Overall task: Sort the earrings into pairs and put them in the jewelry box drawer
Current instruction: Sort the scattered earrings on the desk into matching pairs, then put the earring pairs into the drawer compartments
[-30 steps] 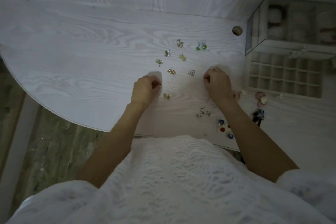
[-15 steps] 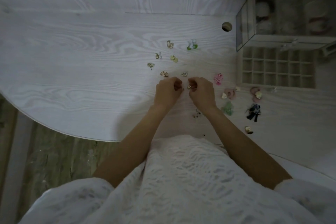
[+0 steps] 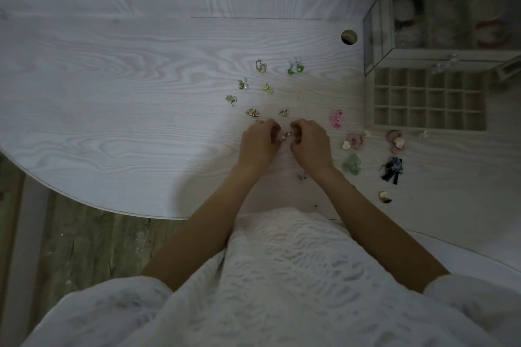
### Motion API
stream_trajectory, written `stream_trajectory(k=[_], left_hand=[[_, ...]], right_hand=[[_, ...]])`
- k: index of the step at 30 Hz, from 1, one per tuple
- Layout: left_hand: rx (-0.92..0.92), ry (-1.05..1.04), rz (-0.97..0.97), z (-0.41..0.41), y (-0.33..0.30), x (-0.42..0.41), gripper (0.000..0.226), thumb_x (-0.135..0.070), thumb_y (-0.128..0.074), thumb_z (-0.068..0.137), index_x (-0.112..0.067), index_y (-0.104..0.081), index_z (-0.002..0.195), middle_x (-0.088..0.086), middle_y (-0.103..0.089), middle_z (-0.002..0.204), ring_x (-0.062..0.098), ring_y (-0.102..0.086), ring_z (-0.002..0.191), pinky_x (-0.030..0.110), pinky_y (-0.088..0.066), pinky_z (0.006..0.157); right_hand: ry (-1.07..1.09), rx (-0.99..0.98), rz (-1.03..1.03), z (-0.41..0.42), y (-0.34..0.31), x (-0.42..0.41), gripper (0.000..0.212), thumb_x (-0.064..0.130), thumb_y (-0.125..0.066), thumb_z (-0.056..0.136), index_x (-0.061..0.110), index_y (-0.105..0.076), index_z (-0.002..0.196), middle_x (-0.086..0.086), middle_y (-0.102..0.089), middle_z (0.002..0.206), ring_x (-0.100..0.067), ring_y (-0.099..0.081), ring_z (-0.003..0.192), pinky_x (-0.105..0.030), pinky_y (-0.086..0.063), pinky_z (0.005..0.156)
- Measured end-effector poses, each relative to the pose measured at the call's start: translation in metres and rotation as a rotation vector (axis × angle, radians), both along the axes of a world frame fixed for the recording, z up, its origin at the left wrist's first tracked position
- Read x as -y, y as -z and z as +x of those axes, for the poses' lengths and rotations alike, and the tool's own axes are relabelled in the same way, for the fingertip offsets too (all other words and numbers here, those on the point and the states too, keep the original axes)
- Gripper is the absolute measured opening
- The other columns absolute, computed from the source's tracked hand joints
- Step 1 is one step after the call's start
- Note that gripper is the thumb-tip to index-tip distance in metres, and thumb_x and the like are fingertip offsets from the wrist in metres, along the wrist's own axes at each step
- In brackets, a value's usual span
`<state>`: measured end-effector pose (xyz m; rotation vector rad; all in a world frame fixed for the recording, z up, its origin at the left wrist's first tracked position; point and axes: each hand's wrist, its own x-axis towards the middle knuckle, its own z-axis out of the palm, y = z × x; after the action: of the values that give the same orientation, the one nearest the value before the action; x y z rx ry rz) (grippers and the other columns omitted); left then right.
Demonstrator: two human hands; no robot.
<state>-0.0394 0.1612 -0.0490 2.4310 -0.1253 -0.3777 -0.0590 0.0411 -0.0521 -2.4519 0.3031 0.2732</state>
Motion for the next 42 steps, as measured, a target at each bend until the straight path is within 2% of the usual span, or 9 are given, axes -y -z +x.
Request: stream_trajectory(k=[6, 10, 16, 20, 23, 28, 35, 39, 42], left_hand=[[0.041, 0.007, -0.071, 0.001, 0.001, 0.007, 0.014, -0.012, -0.066, 0.081, -0.006, -0.069, 0.093, 0.010, -0.072, 0.087, 0.023, -0.066, 0.083, 0.040, -0.052, 0.081], [0.020, -0.008, -0.099, 0.001, 0.001, 0.005, 0.015, -0.012, -0.068, 0.080, -0.006, -0.070, 0.094, 0.010, -0.072, 0.088, 0.022, -0.066, 0.084, 0.040, -0.052, 0.082], [-0.031, -0.055, -0.081, 0.002, -0.003, -0.008, 0.019, -0.013, -0.065, 0.082, -0.008, -0.067, 0.101, 0.007, -0.072, 0.095, 0.019, -0.066, 0.087, 0.031, -0.051, 0.085], [-0.020, 0.036, -0.015, 0.003, -0.007, -0.017, 0.023, -0.017, -0.058, 0.087, -0.011, -0.064, 0.108, 0.007, -0.068, 0.103, 0.022, -0.063, 0.092, 0.036, -0.050, 0.086], [0.130, 0.154, 0.018, 0.003, -0.013, -0.024, 0.024, -0.017, -0.057, 0.089, -0.014, -0.062, 0.111, 0.004, -0.066, 0.104, 0.020, -0.061, 0.092, 0.032, -0.049, 0.081], [0.519, 0.414, -0.146, -0.011, -0.032, 0.004, 0.020, -0.013, -0.052, 0.090, -0.011, -0.065, 0.105, 0.003, -0.069, 0.094, 0.017, -0.058, 0.088, 0.022, -0.043, 0.078], [0.392, 0.555, -0.119, -0.053, -0.019, 0.102, 0.027, -0.017, -0.053, 0.084, -0.016, -0.065, 0.108, 0.005, -0.068, 0.101, 0.025, -0.057, 0.095, 0.031, -0.046, 0.084], [0.214, 0.462, -0.032, -0.058, -0.018, 0.165, 0.039, -0.017, -0.057, 0.088, -0.014, -0.052, 0.126, 0.012, -0.058, 0.120, 0.032, -0.051, 0.110, 0.041, -0.043, 0.092], [0.141, 0.391, 0.059, -0.052, -0.004, 0.196, 0.040, -0.012, -0.055, 0.086, -0.010, -0.050, 0.126, 0.016, -0.055, 0.124, 0.035, -0.050, 0.110, 0.045, -0.043, 0.091]], right_hand=[[-0.027, -0.009, 0.011, 0.000, -0.003, -0.006, 0.030, -0.004, -0.050, 0.081, 0.004, -0.063, 0.107, -0.018, -0.063, 0.104, -0.031, -0.057, 0.096, -0.035, -0.043, 0.080], [-0.040, -0.001, -0.007, -0.001, -0.003, -0.005, 0.028, -0.002, -0.052, 0.081, 0.005, -0.063, 0.106, -0.017, -0.062, 0.103, -0.029, -0.056, 0.094, -0.027, -0.036, 0.074], [-0.052, 0.038, -0.035, -0.001, -0.001, -0.005, 0.018, 0.004, -0.053, 0.086, 0.003, -0.063, 0.100, -0.016, -0.060, 0.099, -0.028, -0.056, 0.088, -0.028, -0.036, 0.071], [-0.084, 0.059, -0.039, -0.002, 0.001, -0.005, 0.016, 0.006, -0.055, 0.087, 0.002, -0.062, 0.101, -0.016, -0.058, 0.099, -0.028, -0.057, 0.085, -0.028, -0.038, 0.069], [-0.146, 0.084, -0.033, -0.003, -0.005, -0.003, 0.019, 0.006, -0.054, 0.088, 0.002, -0.062, 0.105, -0.017, -0.058, 0.102, -0.029, -0.057, 0.086, -0.026, -0.035, 0.068], [-0.088, 0.223, -0.078, -0.033, -0.024, 0.040, 0.020, 0.009, -0.055, 0.088, 0.009, -0.062, 0.108, -0.011, -0.061, 0.106, -0.026, -0.058, 0.095, -0.030, -0.043, 0.074], [0.250, 0.195, -0.127, -0.102, -0.020, 0.158, 0.018, 0.010, -0.060, 0.086, 0.010, -0.065, 0.103, -0.011, -0.066, 0.100, -0.029, -0.060, 0.090, -0.031, -0.043, 0.077], [0.271, 0.231, -0.083, -0.100, -0.015, 0.199, 0.018, 0.014, -0.059, 0.088, 0.009, -0.064, 0.105, -0.013, -0.065, 0.101, -0.028, -0.060, 0.088, -0.036, -0.048, 0.078], [0.220, 0.239, -0.021, -0.085, -0.010, 0.208, 0.022, 0.018, -0.058, 0.090, 0.007, -0.063, 0.108, -0.014, -0.065, 0.102, -0.025, -0.061, 0.087, -0.031, -0.047, 0.076]])
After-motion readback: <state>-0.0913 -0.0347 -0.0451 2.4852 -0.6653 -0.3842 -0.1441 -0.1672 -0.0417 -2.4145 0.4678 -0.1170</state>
